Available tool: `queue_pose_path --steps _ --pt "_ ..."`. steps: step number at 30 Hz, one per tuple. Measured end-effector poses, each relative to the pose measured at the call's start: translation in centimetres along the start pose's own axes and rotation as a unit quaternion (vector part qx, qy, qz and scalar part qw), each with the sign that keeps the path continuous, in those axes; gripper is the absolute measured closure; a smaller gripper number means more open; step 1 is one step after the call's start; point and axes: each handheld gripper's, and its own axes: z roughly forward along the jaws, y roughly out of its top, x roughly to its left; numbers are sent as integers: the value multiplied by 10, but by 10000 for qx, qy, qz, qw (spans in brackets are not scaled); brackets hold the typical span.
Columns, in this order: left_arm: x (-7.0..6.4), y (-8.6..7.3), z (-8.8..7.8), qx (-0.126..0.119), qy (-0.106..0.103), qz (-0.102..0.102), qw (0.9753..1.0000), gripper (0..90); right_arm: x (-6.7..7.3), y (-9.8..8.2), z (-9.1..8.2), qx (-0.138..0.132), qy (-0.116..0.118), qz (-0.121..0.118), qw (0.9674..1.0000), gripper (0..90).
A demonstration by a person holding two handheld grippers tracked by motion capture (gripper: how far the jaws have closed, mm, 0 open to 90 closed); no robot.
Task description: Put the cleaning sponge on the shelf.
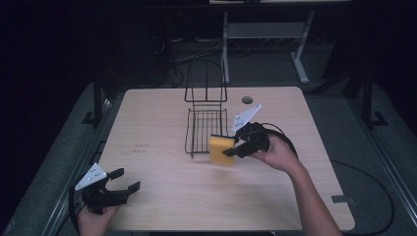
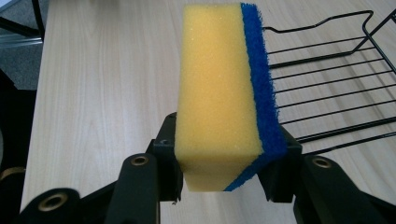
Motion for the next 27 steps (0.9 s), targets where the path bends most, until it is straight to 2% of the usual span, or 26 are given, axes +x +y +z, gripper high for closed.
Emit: queue_pose_path --steps 7,9,18,21,27 --pt "-1 0 1 18 -16 -10 10000 147 -7 7 2 -30 -15 -46 10000 562" --pt "-1 0 1 20 -18 1 10000 147 -9 8 3 -113 -5 -46 9999 562" --pt "-1 0 1 8 -13 10 10000 147 -18 17 8 -104 -30 -49 9999 560" --pt "-1 0 1 19 -27 -4 10000 147 -23 19 9 -218 -17 -65 9997 560" --pt "-2 1 1 7 -34 -5 10000 147 -32 24 14 -138 -39 -18 9999 560"
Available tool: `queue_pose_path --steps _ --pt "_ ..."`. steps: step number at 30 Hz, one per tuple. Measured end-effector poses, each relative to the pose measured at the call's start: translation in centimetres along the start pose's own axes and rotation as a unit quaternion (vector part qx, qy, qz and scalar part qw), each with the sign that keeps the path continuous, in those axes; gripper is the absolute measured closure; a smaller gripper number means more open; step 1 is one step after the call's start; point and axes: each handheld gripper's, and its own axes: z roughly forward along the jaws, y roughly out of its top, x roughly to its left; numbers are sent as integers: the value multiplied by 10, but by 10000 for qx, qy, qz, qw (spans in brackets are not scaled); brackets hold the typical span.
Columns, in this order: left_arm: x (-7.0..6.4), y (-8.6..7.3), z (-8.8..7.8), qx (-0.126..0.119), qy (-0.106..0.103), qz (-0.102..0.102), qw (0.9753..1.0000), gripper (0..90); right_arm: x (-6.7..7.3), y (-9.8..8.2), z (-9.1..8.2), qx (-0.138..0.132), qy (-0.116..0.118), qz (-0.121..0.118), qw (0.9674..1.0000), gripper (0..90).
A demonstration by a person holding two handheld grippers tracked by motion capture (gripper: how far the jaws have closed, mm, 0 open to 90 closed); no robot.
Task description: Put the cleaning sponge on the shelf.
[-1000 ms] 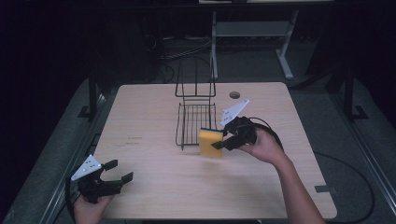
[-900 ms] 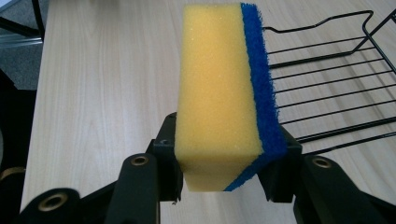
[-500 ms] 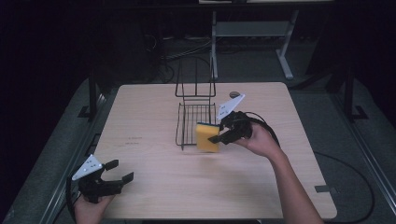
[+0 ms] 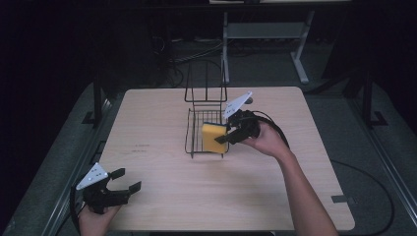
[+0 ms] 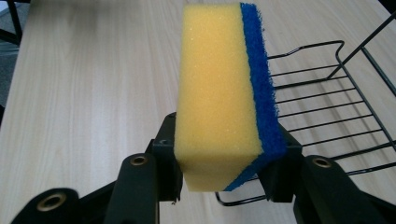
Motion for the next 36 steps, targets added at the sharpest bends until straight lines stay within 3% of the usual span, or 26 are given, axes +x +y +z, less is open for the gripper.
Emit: queue_pose_path --steps 9,14,21,31,36 --pt "0 0 0 -2 -23 13 10000 147 -11 0 7 -47 -126 -89 9999 556" --pt "0 1 1 10 -31 26 10000 147 -16 -3 11 -100 -132 102 9998 549" --pt "-1 1 0 4 -34 29 10000 147 -23 -5 15 -160 -128 196 9996 563" --pt "0 1 1 15 -30 35 10000 147 -25 -9 18 -541 -155 300 9980 575" --pt "0 1 1 17 -29 35 10000 147 -25 -8 22 -604 -195 277 9976 575"
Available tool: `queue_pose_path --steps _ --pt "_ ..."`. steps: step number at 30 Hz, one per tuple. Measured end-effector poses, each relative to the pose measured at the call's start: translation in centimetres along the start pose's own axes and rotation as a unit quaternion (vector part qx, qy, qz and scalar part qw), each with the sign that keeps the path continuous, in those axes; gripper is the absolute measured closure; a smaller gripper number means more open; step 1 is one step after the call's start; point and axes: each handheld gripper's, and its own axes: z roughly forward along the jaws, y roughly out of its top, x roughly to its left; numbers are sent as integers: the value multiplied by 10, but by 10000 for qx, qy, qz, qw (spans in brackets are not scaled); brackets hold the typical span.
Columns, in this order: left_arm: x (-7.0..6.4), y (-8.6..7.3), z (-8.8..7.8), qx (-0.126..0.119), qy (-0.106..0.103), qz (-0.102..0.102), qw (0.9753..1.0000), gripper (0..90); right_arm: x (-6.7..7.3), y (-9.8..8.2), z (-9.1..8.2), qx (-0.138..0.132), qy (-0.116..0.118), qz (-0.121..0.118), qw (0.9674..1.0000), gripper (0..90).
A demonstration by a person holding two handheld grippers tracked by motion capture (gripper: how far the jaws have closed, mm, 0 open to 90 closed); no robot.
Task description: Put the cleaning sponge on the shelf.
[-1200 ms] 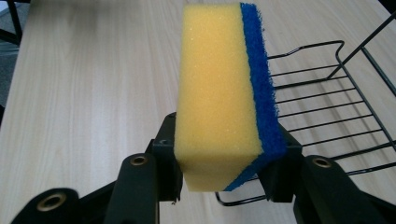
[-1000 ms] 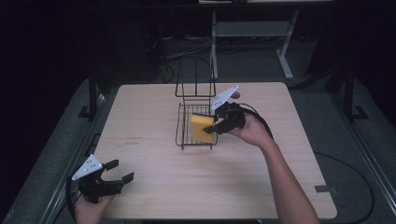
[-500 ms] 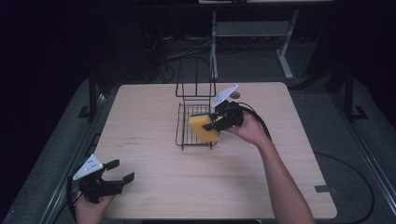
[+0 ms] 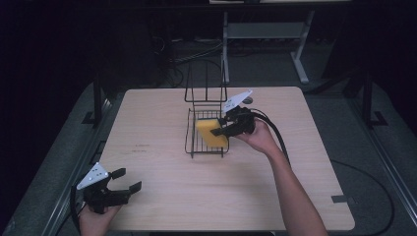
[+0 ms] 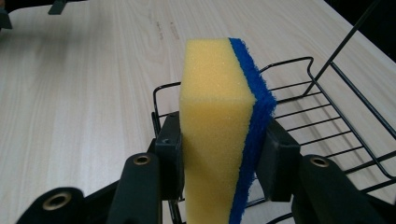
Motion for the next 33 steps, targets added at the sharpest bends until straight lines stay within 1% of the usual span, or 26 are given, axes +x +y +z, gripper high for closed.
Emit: queue_pose_path --steps 2,3,6,7,9,11,14,17,20,23,26,27,30,32,33 --pt "0 0 0 0 0 -2 10000 147 -2 -1 1 -107 60 92 9999 575" --pt "0 0 0 -1 1 -1 10000 147 -3 -2 3 -165 67 94 9998 575" --pt "0 0 0 3 -5 -3 10000 147 -4 -6 8 -209 52 96 9997 574" --pt "0 0 0 -2 -5 -9 10000 147 -4 -6 8 -209 52 96 9997 574" --pt "0 0 0 -9 -5 -19 10000 147 -6 -7 8 -288 65 186 9994 572" --pt "0 0 0 -7 -7 -15 10000 147 -7 -10 8 -295 71 227 9993 568" --pt "0 0 1 7 -8 -2 10000 147 -8 -16 7 -403 44 231 9989 562" --pt "0 0 1 5 -17 2 10000 147 -11 -22 4 -451 120 392 9981 562" --pt "-1 0 2 7 -14 -6 10000 147 -11 -23 3 -411 142 380 9983 560" --pt "0 0 1 11 -16 -3 10000 146 -9 -22 3 -322 134 277 9990 559" --pt "0 0 1 3 -4 -4 10000 147 -9 -24 2 -266 187 270 9991 557" --pt "0 0 0 -1 -4 -10 10000 147 -8 -25 2 -244 196 300 9991 555" --pt "1 0 1 8 -4 -10 10000 147 -7 -29 1 -239 97 248 9994 551" --pt "0 0 2 11 -9 0 10000 147 -8 -32 2 -133 124 285 9994 536" --pt "0 0 2 9 -9 -2 10000 147 -8 -33 2 -137 153 314 9993 530"
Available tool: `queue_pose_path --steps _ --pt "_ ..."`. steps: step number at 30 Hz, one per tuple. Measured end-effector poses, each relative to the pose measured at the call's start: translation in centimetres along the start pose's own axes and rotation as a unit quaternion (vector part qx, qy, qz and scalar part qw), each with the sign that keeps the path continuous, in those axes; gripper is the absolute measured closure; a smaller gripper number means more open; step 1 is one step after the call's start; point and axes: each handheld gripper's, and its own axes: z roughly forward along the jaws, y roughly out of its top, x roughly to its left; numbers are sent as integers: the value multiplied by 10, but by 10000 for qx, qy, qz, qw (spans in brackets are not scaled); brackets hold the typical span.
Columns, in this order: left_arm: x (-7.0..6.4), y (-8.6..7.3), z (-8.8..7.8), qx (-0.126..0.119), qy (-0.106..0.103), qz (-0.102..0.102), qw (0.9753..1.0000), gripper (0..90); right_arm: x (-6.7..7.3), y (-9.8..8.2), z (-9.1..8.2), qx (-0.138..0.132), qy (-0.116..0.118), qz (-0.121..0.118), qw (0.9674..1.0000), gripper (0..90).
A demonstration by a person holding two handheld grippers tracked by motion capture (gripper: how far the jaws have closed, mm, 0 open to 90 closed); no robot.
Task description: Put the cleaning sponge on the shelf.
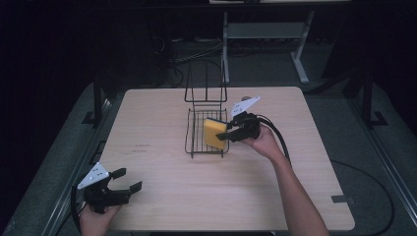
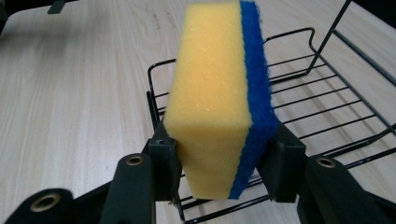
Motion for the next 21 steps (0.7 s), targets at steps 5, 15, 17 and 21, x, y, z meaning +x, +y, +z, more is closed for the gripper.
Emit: queue_pose_path --steps 5,15,17,21 --pt "0 0 0 23 -6 5 10000 147 2 2 0 34 -76 -69 9999 513" --pt "0 0 0 14 -7 11 10000 147 2 2 2 187 -178 -36 9997 414" --pt "0 0 1 19 -2 -5 10000 147 1 2 3 202 -161 -26 9997 405" --pt "0 0 1 1 -7 -22 10000 146 1 1 3 233 -144 18 9996 371"
